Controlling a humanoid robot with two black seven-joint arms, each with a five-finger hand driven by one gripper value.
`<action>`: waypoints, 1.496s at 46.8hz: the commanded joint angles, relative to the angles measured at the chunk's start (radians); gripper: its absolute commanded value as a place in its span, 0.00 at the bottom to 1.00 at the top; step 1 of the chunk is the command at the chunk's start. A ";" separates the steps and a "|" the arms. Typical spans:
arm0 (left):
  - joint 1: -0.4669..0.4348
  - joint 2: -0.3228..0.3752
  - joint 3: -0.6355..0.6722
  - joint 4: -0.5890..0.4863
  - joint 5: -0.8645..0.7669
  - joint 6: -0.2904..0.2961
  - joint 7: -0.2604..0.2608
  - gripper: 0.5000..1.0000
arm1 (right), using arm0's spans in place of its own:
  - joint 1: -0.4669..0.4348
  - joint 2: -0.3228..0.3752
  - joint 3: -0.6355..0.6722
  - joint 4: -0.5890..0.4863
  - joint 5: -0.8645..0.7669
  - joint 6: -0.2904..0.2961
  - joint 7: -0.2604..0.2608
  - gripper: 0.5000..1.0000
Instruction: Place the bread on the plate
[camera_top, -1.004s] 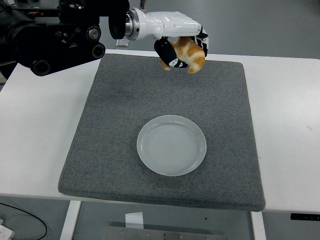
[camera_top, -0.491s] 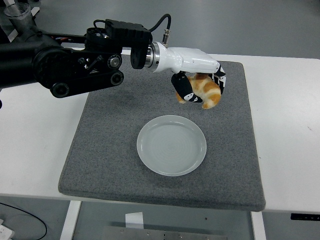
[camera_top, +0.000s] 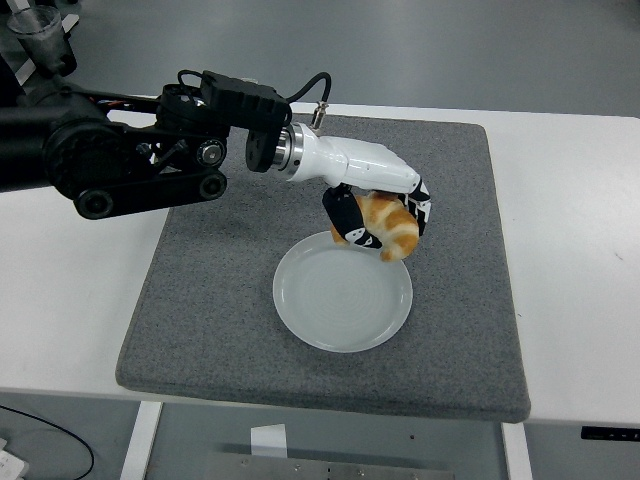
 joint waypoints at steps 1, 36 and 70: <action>0.012 0.016 0.013 -0.015 0.002 -0.001 -0.001 0.00 | 0.000 0.000 0.000 0.000 0.000 0.000 0.000 0.86; 0.134 0.036 0.021 0.007 0.106 -0.012 -0.010 0.00 | 0.000 0.000 0.000 0.000 0.000 0.000 0.000 0.86; 0.184 -0.023 0.019 0.093 0.168 -0.004 -0.009 0.00 | 0.000 0.000 0.000 0.000 0.000 0.000 -0.002 0.86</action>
